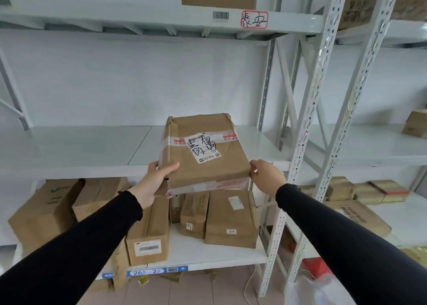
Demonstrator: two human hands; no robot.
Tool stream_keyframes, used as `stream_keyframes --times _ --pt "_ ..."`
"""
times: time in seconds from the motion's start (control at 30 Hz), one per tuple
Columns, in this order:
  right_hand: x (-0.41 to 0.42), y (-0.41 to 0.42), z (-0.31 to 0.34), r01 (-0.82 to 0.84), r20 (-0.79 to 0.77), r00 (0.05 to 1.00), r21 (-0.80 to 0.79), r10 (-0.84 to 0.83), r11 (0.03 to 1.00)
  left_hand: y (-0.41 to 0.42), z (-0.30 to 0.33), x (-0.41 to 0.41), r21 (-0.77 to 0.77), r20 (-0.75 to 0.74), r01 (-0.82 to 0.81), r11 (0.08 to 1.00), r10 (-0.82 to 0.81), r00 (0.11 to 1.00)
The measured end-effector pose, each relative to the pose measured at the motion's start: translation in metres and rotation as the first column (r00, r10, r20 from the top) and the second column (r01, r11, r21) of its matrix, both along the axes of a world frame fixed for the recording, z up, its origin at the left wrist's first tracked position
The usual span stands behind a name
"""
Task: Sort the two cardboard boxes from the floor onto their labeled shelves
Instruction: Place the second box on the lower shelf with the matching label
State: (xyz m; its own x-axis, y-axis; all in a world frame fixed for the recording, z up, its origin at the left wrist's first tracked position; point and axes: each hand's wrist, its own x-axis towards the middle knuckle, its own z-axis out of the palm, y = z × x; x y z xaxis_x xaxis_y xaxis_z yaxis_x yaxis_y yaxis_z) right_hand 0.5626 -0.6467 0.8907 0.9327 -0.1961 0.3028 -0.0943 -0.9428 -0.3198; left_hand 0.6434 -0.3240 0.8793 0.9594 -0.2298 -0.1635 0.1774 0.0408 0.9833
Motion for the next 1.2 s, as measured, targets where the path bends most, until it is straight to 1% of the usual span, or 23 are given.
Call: stream_keyframes --times 0.07,0.27,0.47,0.6,0.67,0.7,0.77,0.83,0.97,1.03,1.1,1.17,1.2 --pt "0.026 -0.006 0.005 0.027 0.013 1.0 -0.035 -0.027 0.999 -0.005 0.007 0.036 0.007 0.005 0.016 1.0 -0.016 1.0" --pt "0.091 -0.041 0.009 0.058 0.006 0.998 -0.011 -0.057 0.998 -0.032 0.015 0.12 0.071 0.012 0.041 0.997 -0.042 0.999" --pt "0.16 -0.08 -0.003 0.034 -0.014 0.999 -0.026 -0.035 0.999 -0.072 0.005 0.186 0.086 -0.04 0.09 0.992 -0.087 0.995" --pt "0.204 -0.101 -0.011 0.023 -0.062 0.998 -0.057 -0.026 0.998 -0.096 -0.007 0.223 0.094 -0.082 0.067 0.993 -0.059 0.995" --pt "0.22 -0.11 -0.018 0.023 -0.085 0.996 -0.034 -0.026 0.999 -0.098 -0.029 0.259 0.096 -0.1 0.066 0.993 -0.056 0.993" --pt "0.227 -0.113 -0.021 0.024 -0.091 0.996 -0.015 -0.025 1.0 -0.101 -0.032 0.267 0.102 -0.097 0.062 0.993 -0.052 0.994" --pt "0.238 -0.117 -0.025 0.014 -0.092 0.996 0.014 -0.013 1.0 -0.107 -0.022 0.261 0.167 -0.099 0.066 0.984 -0.05 0.994" --pt "0.247 -0.117 -0.03 0.001 -0.087 0.996 0.035 0.002 0.999 -0.114 -0.011 0.253 0.239 -0.064 0.081 0.968 -0.068 0.996" --pt "0.251 -0.12 -0.037 0.014 -0.085 0.996 0.068 -0.008 0.998 -0.102 -0.01 0.26 0.355 -0.01 0.116 0.928 -0.121 0.993" --pt "0.245 -0.123 -0.036 0.031 -0.023 0.999 0.142 -0.028 0.989 -0.093 -0.008 0.257 0.391 0.064 0.089 0.916 -0.124 0.99" --pt "0.235 -0.122 -0.034 0.003 0.055 0.998 0.268 -0.018 0.963 -0.088 -0.009 0.248 0.479 0.177 0.044 0.877 -0.145 0.973" --pt "0.225 -0.116 -0.033 -0.074 0.065 0.996 0.358 0.054 0.931 -0.087 -0.012 0.238 0.56 0.256 0.044 0.827 -0.223 0.941" --pt "0.221 -0.112 -0.033 -0.108 0.047 0.994 0.368 0.097 0.924 -0.088 -0.012 0.232 0.587 0.28 0.043 0.808 -0.252 0.926"
